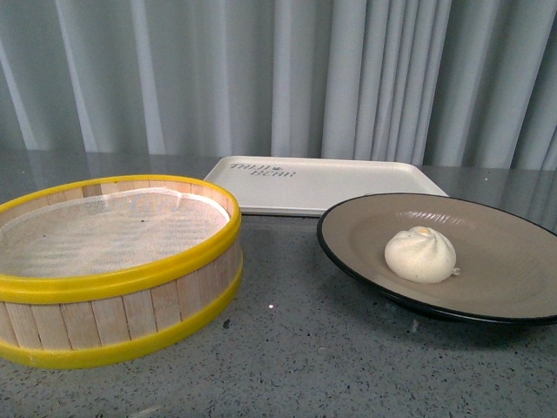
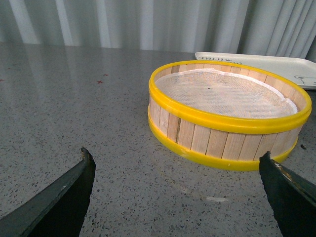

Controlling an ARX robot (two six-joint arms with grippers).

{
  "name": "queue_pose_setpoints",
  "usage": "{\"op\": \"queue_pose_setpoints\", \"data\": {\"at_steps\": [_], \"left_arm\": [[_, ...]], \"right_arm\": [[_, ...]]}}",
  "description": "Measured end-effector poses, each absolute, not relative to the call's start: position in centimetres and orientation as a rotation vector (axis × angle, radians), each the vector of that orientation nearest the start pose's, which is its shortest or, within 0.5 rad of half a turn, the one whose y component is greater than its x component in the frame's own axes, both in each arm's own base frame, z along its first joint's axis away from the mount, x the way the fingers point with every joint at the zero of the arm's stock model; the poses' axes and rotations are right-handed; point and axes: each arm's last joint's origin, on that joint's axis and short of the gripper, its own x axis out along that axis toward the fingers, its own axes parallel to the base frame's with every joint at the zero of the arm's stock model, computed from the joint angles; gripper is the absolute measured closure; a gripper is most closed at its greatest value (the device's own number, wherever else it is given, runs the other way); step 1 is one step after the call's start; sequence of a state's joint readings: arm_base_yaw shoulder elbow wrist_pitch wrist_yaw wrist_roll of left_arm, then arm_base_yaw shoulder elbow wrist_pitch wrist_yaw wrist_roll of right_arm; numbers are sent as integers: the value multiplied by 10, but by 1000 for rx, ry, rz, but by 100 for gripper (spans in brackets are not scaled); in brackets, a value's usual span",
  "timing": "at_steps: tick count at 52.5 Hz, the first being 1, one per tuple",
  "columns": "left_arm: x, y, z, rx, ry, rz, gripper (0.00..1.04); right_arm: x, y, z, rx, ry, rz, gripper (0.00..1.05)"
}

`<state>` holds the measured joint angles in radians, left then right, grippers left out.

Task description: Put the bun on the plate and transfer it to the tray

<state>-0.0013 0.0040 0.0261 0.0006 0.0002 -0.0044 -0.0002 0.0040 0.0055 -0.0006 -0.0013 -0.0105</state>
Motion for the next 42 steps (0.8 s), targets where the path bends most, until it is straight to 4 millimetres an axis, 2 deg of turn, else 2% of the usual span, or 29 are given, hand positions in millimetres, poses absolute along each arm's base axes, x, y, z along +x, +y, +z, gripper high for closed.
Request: {"op": "queue_pose_setpoints", "data": {"at_steps": [5, 10, 18, 23, 29, 33, 42], "left_arm": [[96, 0, 172, -4, -23, -1, 7], [96, 0, 172, -4, -23, -2, 7], [96, 0, 172, -4, -23, -1, 7], [96, 0, 172, -4, -23, -1, 7], [96, 0, 172, -4, -23, -1, 7], [96, 0, 172, -4, -23, -1, 7], [96, 0, 172, -4, -23, -1, 7]], "right_arm": [[100, 1, 170, 40, 149, -96, 8], [108, 4, 187, -7, 190, -66, 8], [120, 10, 224, -248, 187, 78, 8], [129, 16, 245, -578, 222, 257, 8], [139, 24, 244, -922, 283, 440, 8], [146, 28, 240, -1089, 284, 561, 8], [169, 29, 240, -1284, 214, 649, 8]]}}
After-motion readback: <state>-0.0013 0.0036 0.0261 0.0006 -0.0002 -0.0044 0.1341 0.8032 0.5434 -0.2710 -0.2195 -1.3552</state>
